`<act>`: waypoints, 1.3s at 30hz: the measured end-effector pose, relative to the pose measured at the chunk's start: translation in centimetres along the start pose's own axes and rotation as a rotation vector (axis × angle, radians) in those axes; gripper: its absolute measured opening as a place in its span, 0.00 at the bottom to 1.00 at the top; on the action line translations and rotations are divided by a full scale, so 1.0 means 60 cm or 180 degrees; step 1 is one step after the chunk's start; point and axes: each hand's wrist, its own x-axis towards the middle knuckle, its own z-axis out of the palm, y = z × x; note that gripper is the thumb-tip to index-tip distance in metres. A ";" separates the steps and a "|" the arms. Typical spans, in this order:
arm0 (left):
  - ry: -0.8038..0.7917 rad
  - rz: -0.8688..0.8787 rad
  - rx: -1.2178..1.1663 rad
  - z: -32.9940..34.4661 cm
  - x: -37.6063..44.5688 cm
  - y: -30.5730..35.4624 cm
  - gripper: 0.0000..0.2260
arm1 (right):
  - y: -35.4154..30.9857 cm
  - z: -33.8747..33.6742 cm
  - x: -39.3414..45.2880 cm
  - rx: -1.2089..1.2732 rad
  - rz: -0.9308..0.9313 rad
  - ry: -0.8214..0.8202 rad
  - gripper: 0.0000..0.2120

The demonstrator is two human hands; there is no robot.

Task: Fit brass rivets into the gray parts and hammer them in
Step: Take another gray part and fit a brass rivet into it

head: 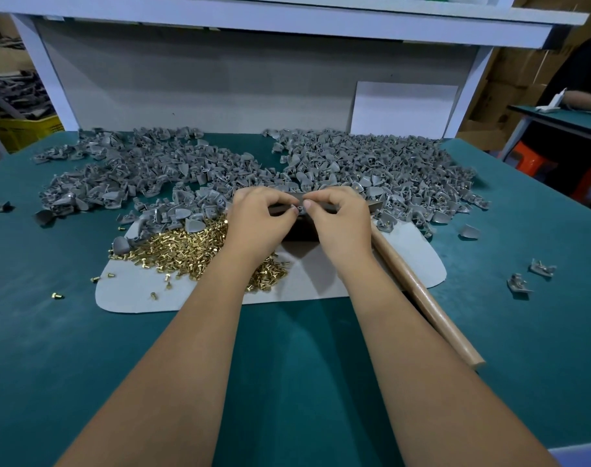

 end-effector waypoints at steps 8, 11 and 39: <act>-0.0070 -0.0204 -0.0188 0.002 -0.001 -0.001 0.03 | 0.004 0.002 0.002 0.0137 0.0154 -0.0030 0.05; -0.0107 -0.0179 -0.0234 0.001 0.000 -0.001 0.04 | 0.004 0.001 0.003 0.0179 0.0206 -0.0042 0.05; -0.0236 -0.0206 -0.0430 0.001 0.004 -0.005 0.07 | -0.010 0.009 0.006 -0.0670 0.0339 -0.0162 0.09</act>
